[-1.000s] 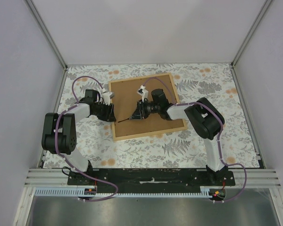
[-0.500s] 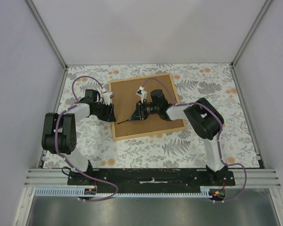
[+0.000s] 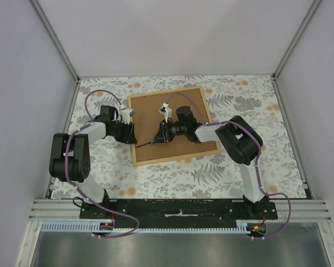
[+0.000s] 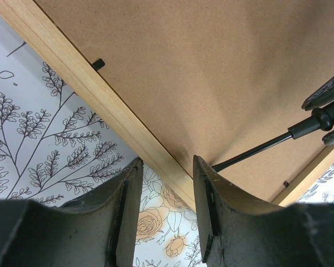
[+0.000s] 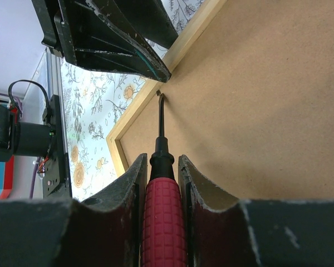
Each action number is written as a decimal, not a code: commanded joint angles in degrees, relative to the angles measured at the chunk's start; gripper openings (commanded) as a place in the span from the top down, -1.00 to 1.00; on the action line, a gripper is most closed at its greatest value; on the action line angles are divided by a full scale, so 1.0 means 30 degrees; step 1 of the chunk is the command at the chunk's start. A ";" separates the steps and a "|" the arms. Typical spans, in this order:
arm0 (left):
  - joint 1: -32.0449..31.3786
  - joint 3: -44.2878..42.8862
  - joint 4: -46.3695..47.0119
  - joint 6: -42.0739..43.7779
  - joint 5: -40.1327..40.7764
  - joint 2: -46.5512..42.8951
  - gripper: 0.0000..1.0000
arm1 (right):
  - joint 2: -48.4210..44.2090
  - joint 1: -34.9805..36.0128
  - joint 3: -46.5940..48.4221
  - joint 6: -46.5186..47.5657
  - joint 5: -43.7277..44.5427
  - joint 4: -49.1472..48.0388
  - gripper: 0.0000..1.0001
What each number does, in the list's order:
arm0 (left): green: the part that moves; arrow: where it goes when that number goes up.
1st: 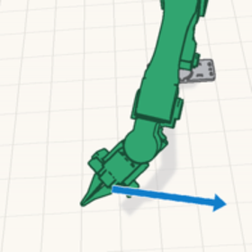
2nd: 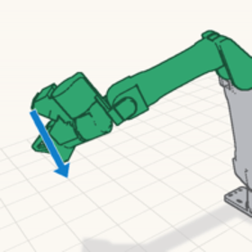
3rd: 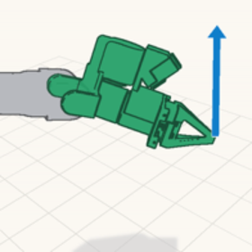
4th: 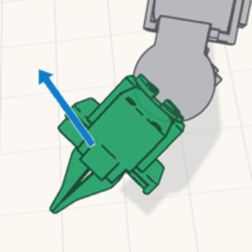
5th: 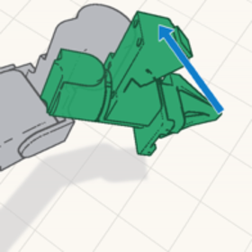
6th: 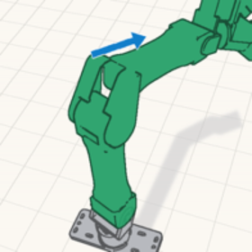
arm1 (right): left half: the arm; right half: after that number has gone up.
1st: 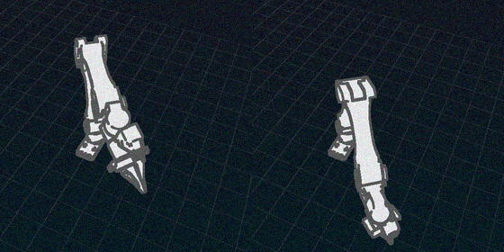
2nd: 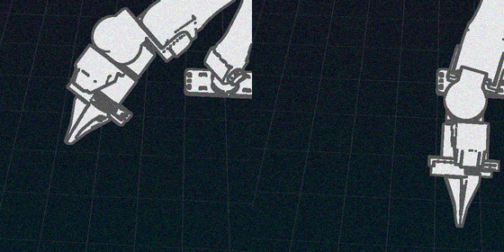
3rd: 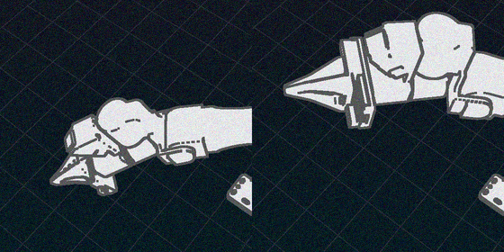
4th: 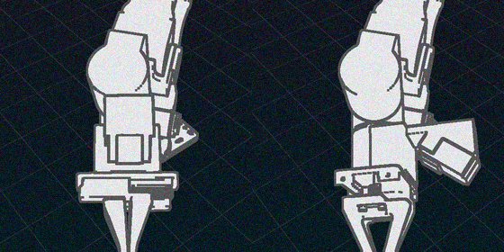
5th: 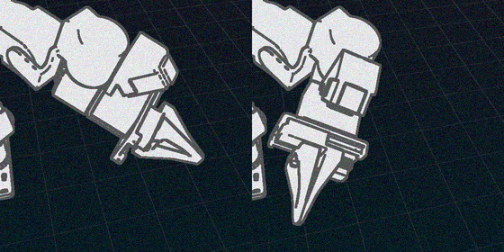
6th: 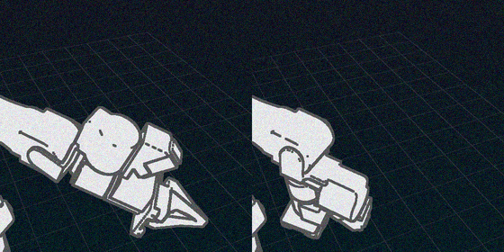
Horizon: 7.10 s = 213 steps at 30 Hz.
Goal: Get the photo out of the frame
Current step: Release the photo frame item from the photo frame, then adjust the photo frame item on the photo frame.
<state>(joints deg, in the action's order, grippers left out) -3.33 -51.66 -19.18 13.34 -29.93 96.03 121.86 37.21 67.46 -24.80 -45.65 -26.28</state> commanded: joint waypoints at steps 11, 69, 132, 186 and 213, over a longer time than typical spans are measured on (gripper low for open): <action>-0.0002 -0.0534 0.0065 -0.0259 -0.0686 0.0364 0.06 | 0.0511 0.0399 0.0804 0.0707 0.0157 0.0382 1.00; -0.1611 -0.3142 -0.4651 0.1353 0.2883 -0.1396 0.10 | -0.7724 -0.1065 0.0453 0.8589 0.7686 1.4124 1.00; -0.2668 -0.3288 -0.4447 -0.0727 0.4646 0.1710 0.11 | -0.6314 -0.1769 0.0306 0.8559 0.6866 1.3683 1.00; 0.1726 -0.2175 -0.3538 -0.1049 -0.2883 0.0391 0.96 | -0.5523 -0.1769 0.0306 0.8442 0.6368 1.3771 1.00; -0.1115 -0.2263 -0.2777 -0.1811 0.5787 -0.0076 0.11 | -0.5407 -0.1769 0.0335 0.8353 0.6339 1.3770 1.00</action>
<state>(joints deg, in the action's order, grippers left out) -6.50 -58.22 -29.69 9.52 -17.45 95.46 103.33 31.59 69.06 -0.45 -28.27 12.97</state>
